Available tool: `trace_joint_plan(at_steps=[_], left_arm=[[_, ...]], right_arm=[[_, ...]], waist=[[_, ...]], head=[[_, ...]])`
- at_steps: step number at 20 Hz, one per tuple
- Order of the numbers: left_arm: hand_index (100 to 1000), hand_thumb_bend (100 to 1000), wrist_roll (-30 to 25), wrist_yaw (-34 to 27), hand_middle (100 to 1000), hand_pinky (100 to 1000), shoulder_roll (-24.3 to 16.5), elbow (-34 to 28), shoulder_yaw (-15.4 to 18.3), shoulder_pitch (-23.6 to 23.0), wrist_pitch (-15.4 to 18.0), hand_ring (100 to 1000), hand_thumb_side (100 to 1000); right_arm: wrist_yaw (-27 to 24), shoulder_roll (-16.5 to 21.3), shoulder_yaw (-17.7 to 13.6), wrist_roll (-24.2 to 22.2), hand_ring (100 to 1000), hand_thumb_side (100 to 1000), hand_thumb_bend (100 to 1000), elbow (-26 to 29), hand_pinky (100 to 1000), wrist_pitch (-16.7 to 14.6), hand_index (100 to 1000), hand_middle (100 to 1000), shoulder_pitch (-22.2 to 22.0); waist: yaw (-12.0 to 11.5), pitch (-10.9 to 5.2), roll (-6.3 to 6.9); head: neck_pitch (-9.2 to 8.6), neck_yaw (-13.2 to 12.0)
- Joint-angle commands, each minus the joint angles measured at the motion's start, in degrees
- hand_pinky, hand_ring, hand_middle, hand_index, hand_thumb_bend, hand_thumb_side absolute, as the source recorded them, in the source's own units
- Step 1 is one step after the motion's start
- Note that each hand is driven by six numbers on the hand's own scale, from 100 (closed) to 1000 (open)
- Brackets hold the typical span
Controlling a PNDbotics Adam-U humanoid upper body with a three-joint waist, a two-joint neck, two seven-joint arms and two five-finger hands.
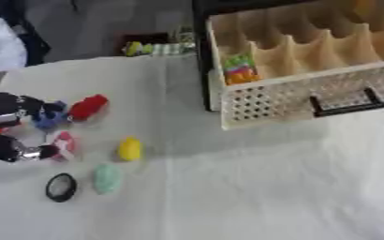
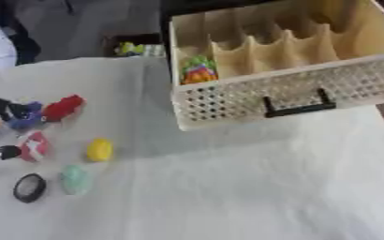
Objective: Pick up objects from table and place into drawer.
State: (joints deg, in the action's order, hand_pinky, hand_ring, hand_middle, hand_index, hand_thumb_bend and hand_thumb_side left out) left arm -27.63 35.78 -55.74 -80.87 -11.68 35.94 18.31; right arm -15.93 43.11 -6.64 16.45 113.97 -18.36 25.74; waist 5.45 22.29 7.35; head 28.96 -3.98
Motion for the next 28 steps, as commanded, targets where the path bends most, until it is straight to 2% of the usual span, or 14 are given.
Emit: trace_joint_plan(at_steps=[1,8,14,20,25,28], left_arm=[[1000,538,-0.4,1.2,782,558,-1.1,0.3,0.2,1.1,-0.3,755,884],[996,562,-1.3,3.8,755,557,-0.2,1.7,-0.3,1.9,-0.8,750,859],[978,538,-1.0,5.5,726,545,0.5,3.0,-0.7,2.2,-0.8,739,864],[990,543,-0.6,7.7,742,549,1.0,4.3,-0.8,2.5,-1.3,741,853],[981,496,0.3,9.6,739,536,1.5,5.1,-0.7,2.6,-1.5,730,843],[989,517,0.5,10.8,743,541,1.5,5.7,-0.7,2.5,-1.5,732,838]], right_arm=[[-0.5,1.0,-0.4,0.0,498,982,119,0.6,505,0.5,701,401,1.0],[-0.7,1.1,-0.4,-0.1,498,984,112,0.6,506,0.8,700,401,1.3],[-0.8,0.8,-0.6,0.2,498,985,107,0.6,508,1.0,698,400,1.3],[-0.9,0.6,-0.6,0.1,498,987,104,0.6,508,1.1,698,398,1.4],[-1.1,0.4,-0.6,-0.1,497,988,104,0.6,508,1.3,697,397,1.4],[-1.1,0.3,-0.6,-0.2,497,987,104,0.6,508,1.3,697,393,1.3]], waist=[[0.0,-0.93,-0.24],[0.2,-0.65,-0.14],[0.5,-0.34,-0.1],[0.8,0.02,0.03],[1.0,0.32,0.11],[1.2,0.46,0.12]], head=[[0.33,-0.3],[0.19,-0.5],[-0.24,-0.7],[-0.65,-0.9],[-1.01,-1.1],[-1.11,-1.2]])
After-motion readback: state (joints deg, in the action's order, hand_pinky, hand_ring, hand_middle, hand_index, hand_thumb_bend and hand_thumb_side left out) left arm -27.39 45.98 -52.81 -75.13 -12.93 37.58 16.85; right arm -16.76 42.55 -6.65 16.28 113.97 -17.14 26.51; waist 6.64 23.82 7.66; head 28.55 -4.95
